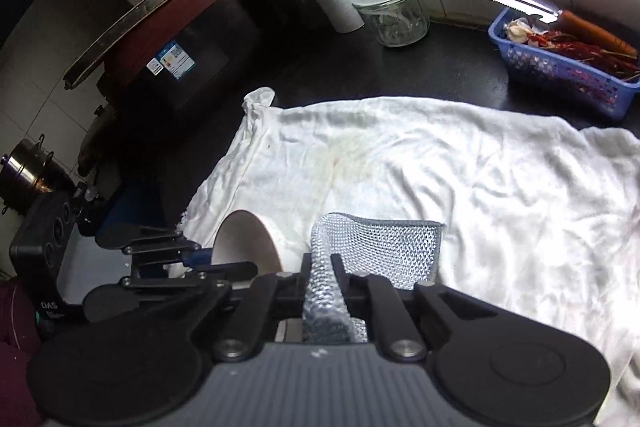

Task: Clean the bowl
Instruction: 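Lift the mesh pad out of the bowl with the right gripper while left gripper tilts the bowl up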

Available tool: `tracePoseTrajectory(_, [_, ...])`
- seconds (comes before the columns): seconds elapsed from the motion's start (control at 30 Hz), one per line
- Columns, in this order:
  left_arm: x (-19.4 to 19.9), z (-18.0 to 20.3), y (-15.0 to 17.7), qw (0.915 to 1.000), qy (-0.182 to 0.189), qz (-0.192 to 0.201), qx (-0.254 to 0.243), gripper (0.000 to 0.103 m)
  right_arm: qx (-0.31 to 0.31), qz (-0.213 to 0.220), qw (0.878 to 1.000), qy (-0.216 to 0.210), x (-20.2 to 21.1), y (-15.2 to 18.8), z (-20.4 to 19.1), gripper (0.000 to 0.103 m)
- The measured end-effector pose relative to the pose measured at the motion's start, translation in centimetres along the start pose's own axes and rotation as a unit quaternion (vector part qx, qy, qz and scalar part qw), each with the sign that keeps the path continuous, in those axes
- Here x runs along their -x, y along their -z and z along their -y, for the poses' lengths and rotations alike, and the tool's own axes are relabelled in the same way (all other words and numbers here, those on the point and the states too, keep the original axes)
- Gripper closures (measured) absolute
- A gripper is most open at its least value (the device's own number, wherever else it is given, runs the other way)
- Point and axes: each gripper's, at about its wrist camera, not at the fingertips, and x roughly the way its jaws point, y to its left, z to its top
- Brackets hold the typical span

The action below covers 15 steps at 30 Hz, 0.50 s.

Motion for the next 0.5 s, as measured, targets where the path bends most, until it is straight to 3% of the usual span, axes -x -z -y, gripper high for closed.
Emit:
tracePoseTrajectory(0.17, [-0.3, -1.1, 0.1, 0.9976, 0.046, -0.032, 0.039, 0.092, -0.004, -0.017, 0.999, -0.041, 0.1, 0.6, -0.3, 0.094])
tracePoseTrajectory(0.27, [-1.2, -2.0, 0.1, 0.9933, 0.043, -0.044, 0.098, 0.096, -0.01, -0.018, 0.998, -0.057, 0.3, 0.9, -0.1, 0.094])
tracePoseTrajectory(0.33, [-1.2, -2.8, 0.0, 0.9878, 0.054, -0.033, 0.143, 0.095, -0.016, -0.021, 0.998, -0.062, 0.1, 1.0, 0.1, 0.094])
tracePoseTrajectory(0.5, [-1.7, -2.5, -1.9, 0.9875, 0.057, 0.003, 0.147, 0.093, -0.022, -0.004, 0.997, -0.074, 0.1, 0.4, 0.1, 0.094])
